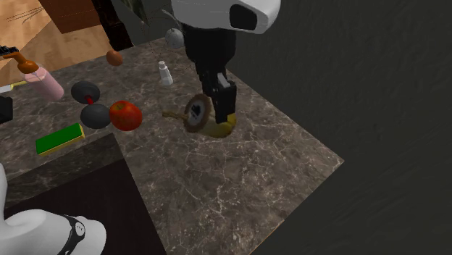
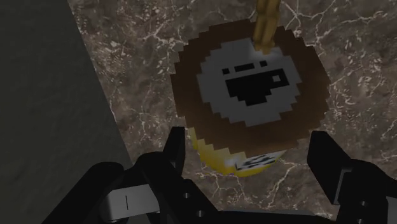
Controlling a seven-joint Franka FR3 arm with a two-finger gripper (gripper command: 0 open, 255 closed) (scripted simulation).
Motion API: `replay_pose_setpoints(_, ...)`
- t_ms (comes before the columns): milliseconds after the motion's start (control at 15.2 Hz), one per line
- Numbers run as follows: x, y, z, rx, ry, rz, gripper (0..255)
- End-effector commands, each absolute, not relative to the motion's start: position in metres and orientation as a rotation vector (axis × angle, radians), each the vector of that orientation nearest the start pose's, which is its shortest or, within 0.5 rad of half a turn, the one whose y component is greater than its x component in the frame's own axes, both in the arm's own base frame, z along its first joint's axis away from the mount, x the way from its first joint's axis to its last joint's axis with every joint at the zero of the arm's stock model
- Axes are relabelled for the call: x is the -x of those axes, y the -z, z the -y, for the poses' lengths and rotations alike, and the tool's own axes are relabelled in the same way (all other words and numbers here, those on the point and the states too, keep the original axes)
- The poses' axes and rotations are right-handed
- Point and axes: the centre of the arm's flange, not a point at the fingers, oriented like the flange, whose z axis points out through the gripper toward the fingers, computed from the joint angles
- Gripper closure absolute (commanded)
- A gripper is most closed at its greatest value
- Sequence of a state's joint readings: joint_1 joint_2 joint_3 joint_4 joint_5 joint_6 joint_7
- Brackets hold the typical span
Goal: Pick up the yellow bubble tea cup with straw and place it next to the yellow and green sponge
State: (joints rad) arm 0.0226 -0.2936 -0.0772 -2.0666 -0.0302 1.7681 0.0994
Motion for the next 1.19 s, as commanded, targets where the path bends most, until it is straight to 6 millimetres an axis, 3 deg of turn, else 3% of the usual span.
replay_pose_setpoints(0, -0.444, -0.554, 0.014, 3.141, -0.008, -0.229, 255)
replay_pose_setpoints(1122, -0.265, -0.555, -0.121, 3.141, -0.008, -0.229, 255)
